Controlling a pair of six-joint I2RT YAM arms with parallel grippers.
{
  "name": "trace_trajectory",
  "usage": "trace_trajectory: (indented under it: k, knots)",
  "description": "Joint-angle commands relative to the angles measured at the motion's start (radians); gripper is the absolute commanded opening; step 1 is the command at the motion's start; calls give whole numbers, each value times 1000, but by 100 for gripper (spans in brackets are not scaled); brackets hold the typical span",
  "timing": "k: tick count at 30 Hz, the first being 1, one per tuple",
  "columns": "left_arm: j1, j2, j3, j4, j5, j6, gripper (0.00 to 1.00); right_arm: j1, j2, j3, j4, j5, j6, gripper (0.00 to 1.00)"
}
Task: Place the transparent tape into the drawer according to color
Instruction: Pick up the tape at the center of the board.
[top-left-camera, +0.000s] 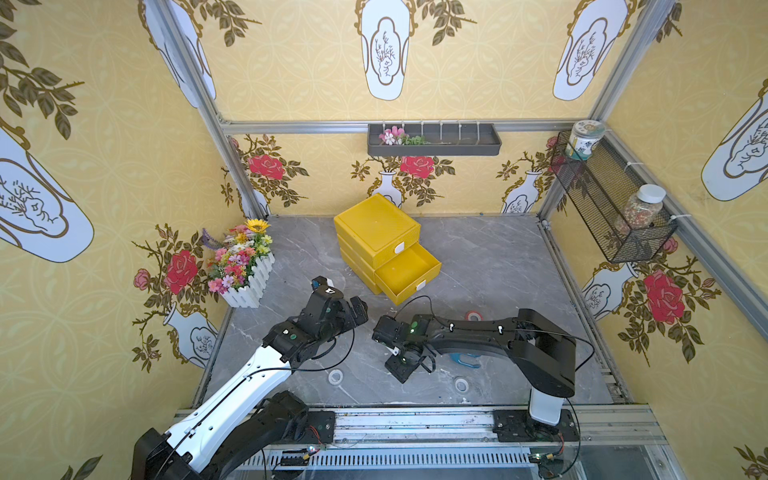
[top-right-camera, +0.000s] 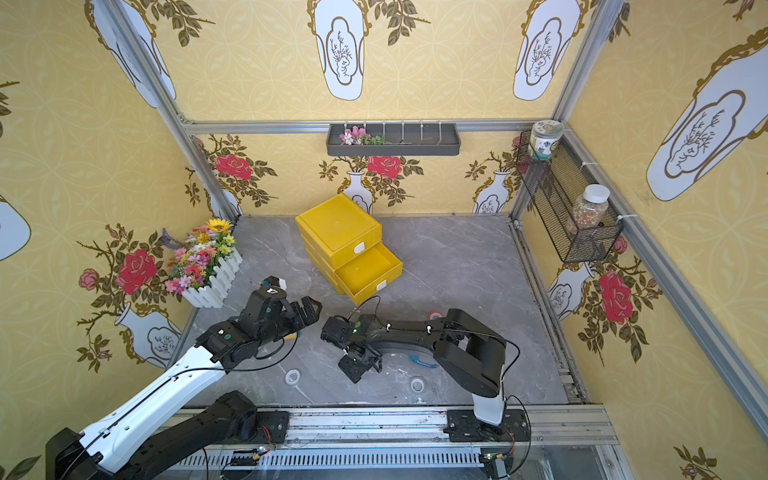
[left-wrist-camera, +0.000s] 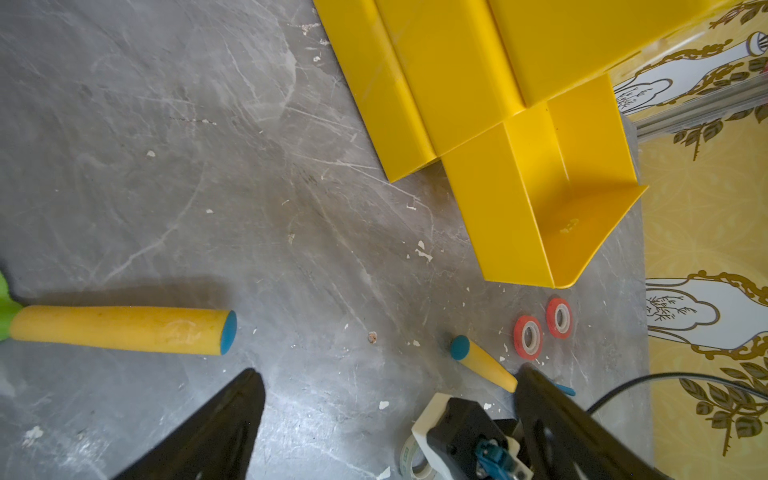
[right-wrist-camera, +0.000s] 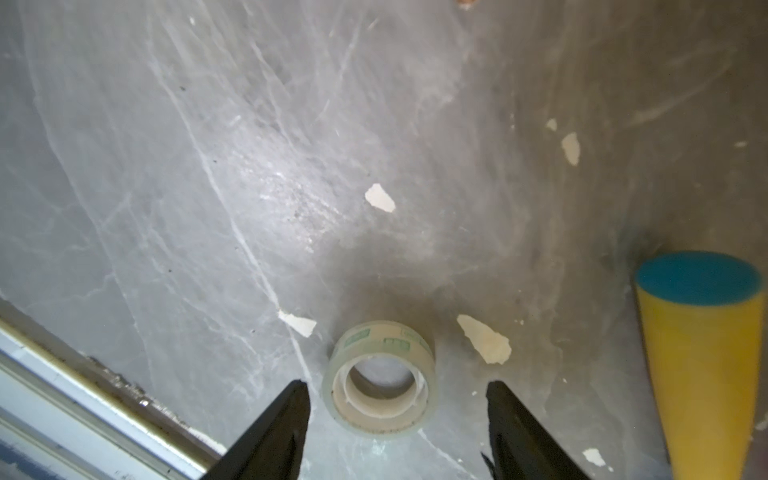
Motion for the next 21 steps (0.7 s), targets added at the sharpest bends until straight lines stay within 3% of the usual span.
trace_trajectory:
  k: [1, 12, 21]
  knots:
    - [0, 6, 1, -3, -6, 5, 100, 6, 15, 13, -16, 11, -12, 68]
    - [0, 13, 7, -13, -9, 4, 100, 7, 17, -11, 8, -27, -6, 50]
    - [0, 29, 9, -8, -11, 1, 100, -55, -111, -38, 62, -77, 5, 47]
